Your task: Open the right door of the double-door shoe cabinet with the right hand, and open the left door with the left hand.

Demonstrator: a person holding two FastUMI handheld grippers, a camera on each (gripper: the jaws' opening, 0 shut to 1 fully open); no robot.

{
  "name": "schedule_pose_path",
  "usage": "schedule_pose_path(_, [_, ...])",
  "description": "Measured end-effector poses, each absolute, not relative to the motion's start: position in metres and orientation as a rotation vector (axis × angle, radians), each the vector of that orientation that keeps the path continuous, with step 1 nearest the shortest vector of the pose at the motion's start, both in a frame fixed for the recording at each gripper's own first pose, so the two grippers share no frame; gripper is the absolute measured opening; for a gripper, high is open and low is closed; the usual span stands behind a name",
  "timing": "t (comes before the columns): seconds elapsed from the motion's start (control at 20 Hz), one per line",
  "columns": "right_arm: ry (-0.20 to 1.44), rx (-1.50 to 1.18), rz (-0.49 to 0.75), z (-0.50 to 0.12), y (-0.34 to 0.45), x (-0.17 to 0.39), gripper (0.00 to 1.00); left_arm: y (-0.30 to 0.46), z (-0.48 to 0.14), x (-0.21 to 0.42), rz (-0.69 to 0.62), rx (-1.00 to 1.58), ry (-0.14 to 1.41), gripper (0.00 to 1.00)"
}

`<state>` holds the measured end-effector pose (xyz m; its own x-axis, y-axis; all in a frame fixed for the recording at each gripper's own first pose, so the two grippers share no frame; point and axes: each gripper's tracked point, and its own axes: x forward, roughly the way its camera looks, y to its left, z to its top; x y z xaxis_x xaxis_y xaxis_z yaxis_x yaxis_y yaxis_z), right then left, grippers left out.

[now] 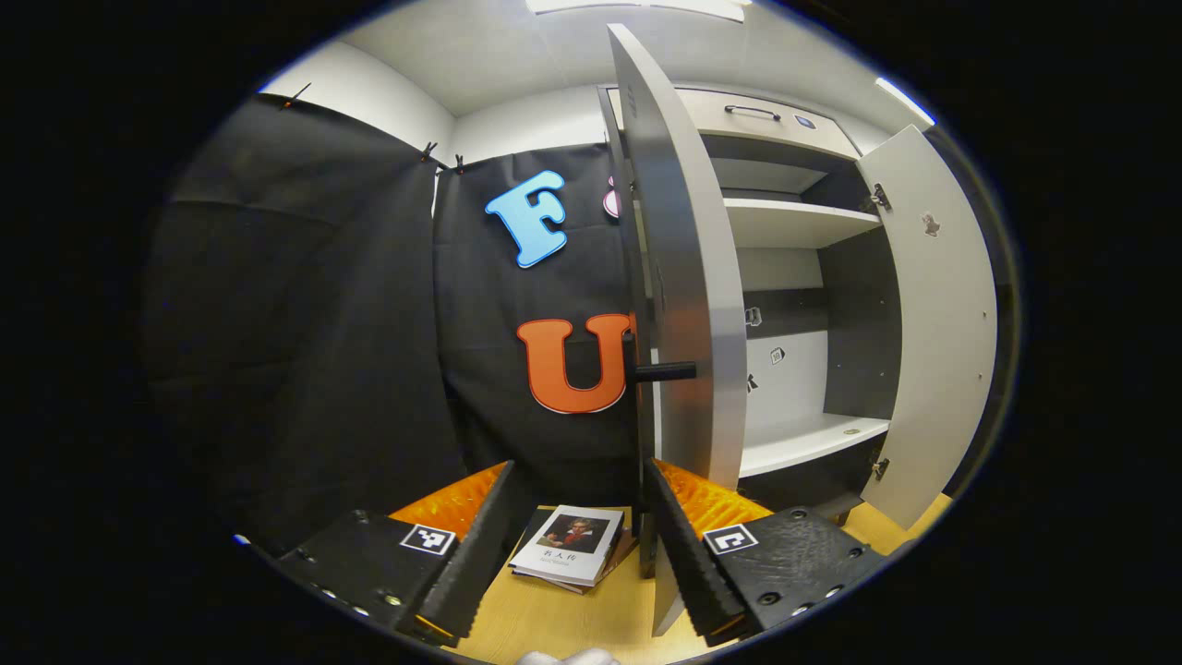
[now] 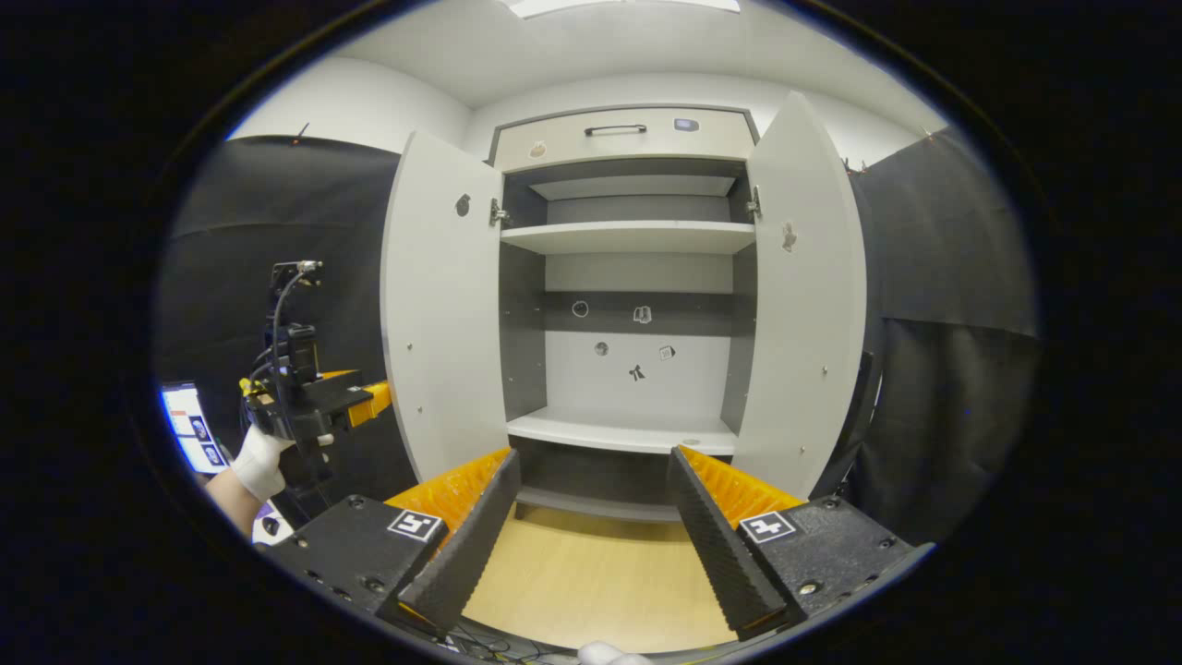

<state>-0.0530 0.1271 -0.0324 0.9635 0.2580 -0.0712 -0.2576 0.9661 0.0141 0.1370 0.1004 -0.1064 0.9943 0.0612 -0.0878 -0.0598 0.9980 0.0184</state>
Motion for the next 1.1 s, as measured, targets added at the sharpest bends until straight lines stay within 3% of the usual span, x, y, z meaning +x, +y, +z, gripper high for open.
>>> schedule_pose_path(0.05, [0.074, 0.006, 0.258, -0.033, 0.126, -0.053, 1.0, 0.1, -0.105, 0.135, 0.064, 0.026, 0.086, 0.92])
schedule_pose_path(0.1, [0.074, 0.008, 0.256, -0.033, 0.124, -0.053, 1.0, 0.1, -0.105, 0.134, 0.066, 0.038, 0.09, 0.94])
schedule_pose_path(0.35, [0.064, 0.014, 0.251, -0.03, 0.116, -0.061, 1.0, 0.095, -0.106, 0.123, 0.073, 0.021, 0.106, 0.94])
schedule_pose_path(0.4, [0.06, 0.012, 0.253, -0.029, 0.113, -0.064, 1.0, 0.093, -0.108, 0.119, 0.074, 0.015, 0.113, 0.84])
schedule_pose_path(0.45, [0.057, 0.01, 0.256, -0.029, 0.109, -0.066, 1.0, 0.094, -0.108, 0.114, 0.085, 0.018, 0.118, 0.94])
schedule_pose_path(0.7, [0.04, 0.014, 0.275, -0.021, 0.085, -0.073, 1.0, 0.087, -0.1, 0.079, 0.128, 0.027, 0.136, 0.96])
schedule_pose_path(1.1, [0.002, 0.035, 0.242, -0.005, 0.024, -0.084, 1.0, 0.005, -0.054, 0.01, 0.11, 0.026, 0.111, 0.96])
